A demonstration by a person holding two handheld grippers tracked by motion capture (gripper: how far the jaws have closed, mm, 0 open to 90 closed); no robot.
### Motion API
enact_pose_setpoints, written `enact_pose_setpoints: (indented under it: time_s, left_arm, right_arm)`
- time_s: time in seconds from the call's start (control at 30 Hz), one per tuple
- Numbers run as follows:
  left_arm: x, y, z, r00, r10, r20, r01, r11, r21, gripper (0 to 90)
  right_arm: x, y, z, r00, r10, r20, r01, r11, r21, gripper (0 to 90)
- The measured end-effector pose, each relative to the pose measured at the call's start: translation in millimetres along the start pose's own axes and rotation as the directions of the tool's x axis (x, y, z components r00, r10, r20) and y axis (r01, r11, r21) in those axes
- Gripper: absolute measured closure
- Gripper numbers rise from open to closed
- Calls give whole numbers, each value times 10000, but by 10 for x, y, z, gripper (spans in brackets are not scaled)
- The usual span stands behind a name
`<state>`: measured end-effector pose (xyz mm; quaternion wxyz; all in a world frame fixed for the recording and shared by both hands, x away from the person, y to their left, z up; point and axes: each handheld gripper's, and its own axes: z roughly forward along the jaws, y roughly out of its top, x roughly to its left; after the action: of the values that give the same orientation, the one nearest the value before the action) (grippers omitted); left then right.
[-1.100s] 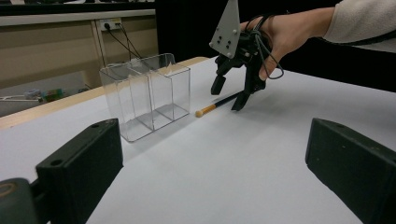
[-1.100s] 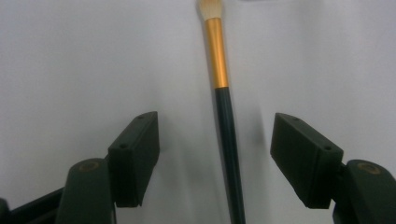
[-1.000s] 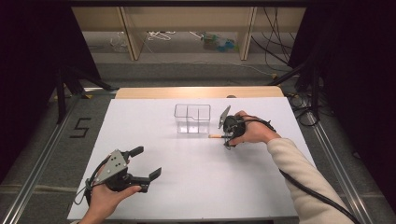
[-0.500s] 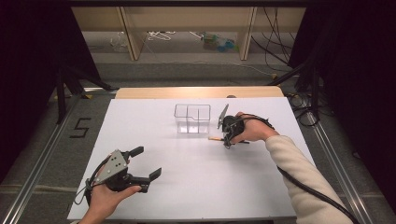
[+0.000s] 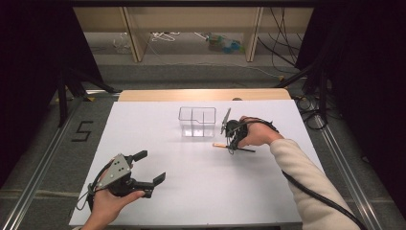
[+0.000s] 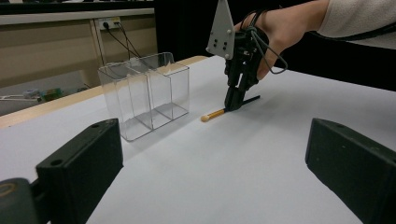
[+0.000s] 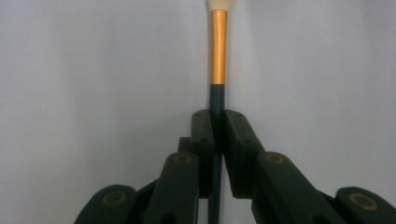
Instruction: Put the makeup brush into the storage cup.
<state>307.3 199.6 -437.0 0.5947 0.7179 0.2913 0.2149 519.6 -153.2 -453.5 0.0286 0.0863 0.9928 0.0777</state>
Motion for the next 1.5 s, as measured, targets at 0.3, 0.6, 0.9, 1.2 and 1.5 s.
enact_pose_setpoints:
  time_s: [0.3, 0.6, 0.9, 1.2, 1.5]
  left_arm:
    - [-5, -4, 3, 9999, -115, -16, 115, 9999, -3, 38]
    - [-3, -4, 2, 9999, -105, -18, 105, 9999, 4, 38]
    - [-4, -4, 3, 9999, -108, -23, 108, 9999, 9, 39]
    - [-6, -4, 4, 9999, -112, -42, 112, 9999, 26, 39]
    - [-4, -5, 4, 9999, -99, -56, 99, 9999, 57, 40]
  right_arm:
    - [29, 16, -1, 9997, -127, 203, 126, 9999, 49, 831]
    - [49, 37, -17, 9996, -206, 196, 206, 9998, 26, 832]
    - [97, 49, -109, 9998, 21, 210, -14, 9995, -329, 832]
    - [127, -2, -215, 9990, -36, 449, 68, 9975, -697, 832]
    - [164, -78, -286, 9984, 69, 562, -8, 9941, -1080, 832]
